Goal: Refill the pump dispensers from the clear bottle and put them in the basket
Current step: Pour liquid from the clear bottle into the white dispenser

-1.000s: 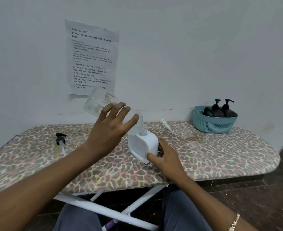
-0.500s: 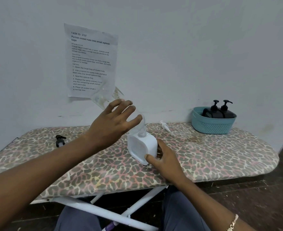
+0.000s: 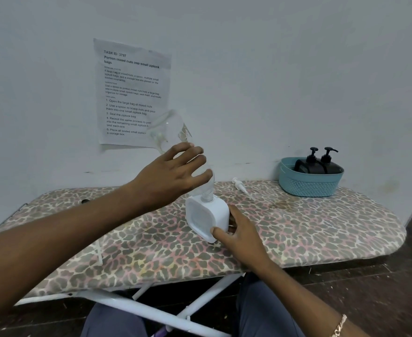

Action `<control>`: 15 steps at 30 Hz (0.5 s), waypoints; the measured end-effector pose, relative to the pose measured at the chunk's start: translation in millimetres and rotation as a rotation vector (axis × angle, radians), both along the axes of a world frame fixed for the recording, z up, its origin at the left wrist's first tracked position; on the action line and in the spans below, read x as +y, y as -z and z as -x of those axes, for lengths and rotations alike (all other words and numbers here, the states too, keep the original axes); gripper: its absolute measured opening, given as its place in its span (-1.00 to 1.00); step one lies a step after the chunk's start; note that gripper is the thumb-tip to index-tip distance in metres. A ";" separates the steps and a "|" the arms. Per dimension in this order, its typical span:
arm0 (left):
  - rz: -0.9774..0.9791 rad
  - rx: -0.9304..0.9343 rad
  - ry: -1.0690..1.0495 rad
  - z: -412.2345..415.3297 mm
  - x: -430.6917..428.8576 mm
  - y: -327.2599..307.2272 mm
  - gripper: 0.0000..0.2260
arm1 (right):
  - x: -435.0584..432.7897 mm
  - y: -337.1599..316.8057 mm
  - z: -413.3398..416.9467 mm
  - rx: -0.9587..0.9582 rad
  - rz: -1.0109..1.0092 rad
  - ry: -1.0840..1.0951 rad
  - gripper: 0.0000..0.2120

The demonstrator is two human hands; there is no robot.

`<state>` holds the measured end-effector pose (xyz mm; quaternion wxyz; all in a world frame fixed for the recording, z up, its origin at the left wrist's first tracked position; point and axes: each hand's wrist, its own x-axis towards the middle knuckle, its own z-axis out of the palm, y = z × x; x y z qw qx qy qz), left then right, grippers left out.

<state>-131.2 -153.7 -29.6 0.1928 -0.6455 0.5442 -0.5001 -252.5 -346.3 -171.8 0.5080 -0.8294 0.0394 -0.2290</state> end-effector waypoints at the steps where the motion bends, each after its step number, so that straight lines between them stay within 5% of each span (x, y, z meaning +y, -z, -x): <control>1: -0.005 -0.002 0.006 -0.6 -0.6 -1.0 -0.49 | -0.1 0.1 -0.1 -0.001 0.003 0.001 -0.47; 15: -0.112 -0.013 0.025 1.5 -6.1 -15.5 -0.41 | -2.0 3.2 -2.8 0.003 0.008 -0.002 -0.44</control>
